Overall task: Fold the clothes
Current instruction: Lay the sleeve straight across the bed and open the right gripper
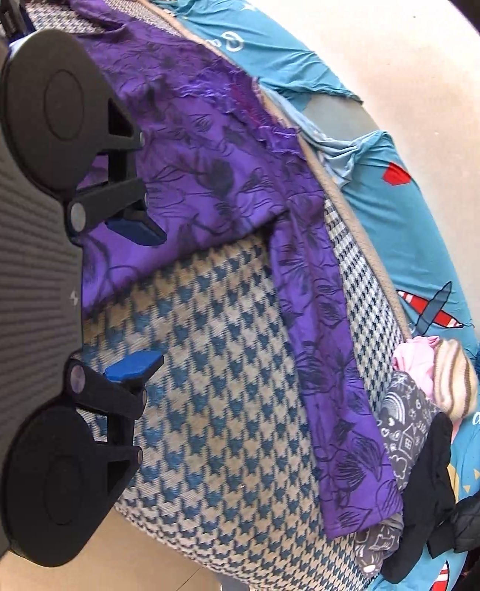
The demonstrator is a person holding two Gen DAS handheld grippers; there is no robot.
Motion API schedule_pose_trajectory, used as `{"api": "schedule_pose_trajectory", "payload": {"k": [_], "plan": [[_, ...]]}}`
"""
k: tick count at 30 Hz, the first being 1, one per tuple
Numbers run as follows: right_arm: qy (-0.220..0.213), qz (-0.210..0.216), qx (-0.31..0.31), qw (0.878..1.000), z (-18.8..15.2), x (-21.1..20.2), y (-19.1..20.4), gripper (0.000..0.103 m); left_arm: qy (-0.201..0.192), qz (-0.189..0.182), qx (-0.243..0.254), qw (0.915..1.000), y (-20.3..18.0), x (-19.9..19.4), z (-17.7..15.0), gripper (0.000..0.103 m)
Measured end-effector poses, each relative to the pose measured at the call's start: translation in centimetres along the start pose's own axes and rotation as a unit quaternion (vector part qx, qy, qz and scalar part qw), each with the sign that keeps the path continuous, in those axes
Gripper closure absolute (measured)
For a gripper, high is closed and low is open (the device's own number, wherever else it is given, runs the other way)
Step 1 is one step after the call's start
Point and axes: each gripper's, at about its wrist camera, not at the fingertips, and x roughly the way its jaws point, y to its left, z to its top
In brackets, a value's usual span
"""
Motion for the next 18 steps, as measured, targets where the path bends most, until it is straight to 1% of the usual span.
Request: {"api": "schedule_pose_trajectory", "payload": {"k": [6, 9, 10, 13, 15, 16, 17, 18], "plan": [[0.030, -0.022, -0.046, 0.998, -1.8, 1.1, 1.2, 0.040, -0.009, 0.002, 0.018, 0.9998, 0.1, -1.2, -0.9, 0.000], [0.031, -0.040, -0.087, 0.995, -2.6, 1.5, 2.4, 0.037, -0.010, 0.000, 0.012, 0.9999, 0.5, -1.6, -1.2, 0.000], [0.029, -0.046, -0.102, 0.993, -2.8, 1.5, 2.8, 0.038, -0.011, 0.000, 0.010, 0.9999, 0.6, -1.7, -1.2, 0.000], [0.014, -0.049, -0.123, 0.991, -3.5, 1.4, 3.5, 0.053, -0.010, 0.004, 0.002, 0.9999, 1.2, -1.7, -1.4, 0.000], [0.004, -0.045, -0.135, 0.990, -3.9, 1.2, 3.9, 0.075, -0.006, 0.006, -0.004, 1.0000, 1.5, -1.6, -1.4, 0.000], [-0.001, -0.043, -0.143, 0.989, -4.1, 1.1, 4.2, 0.081, -0.005, 0.005, -0.007, 0.9999, 1.6, -1.6, -1.5, 0.000], [-0.005, -0.042, -0.150, 0.988, -4.2, 1.0, 4.4, 0.090, -0.005, 0.004, -0.009, 0.9999, 1.7, -1.6, -1.5, 0.000], [-0.009, -0.043, -0.152, 0.987, -4.4, 1.1, 4.6, 0.091, -0.006, 0.003, -0.010, 0.9999, 1.8, -1.7, -1.5, 0.000]]}}
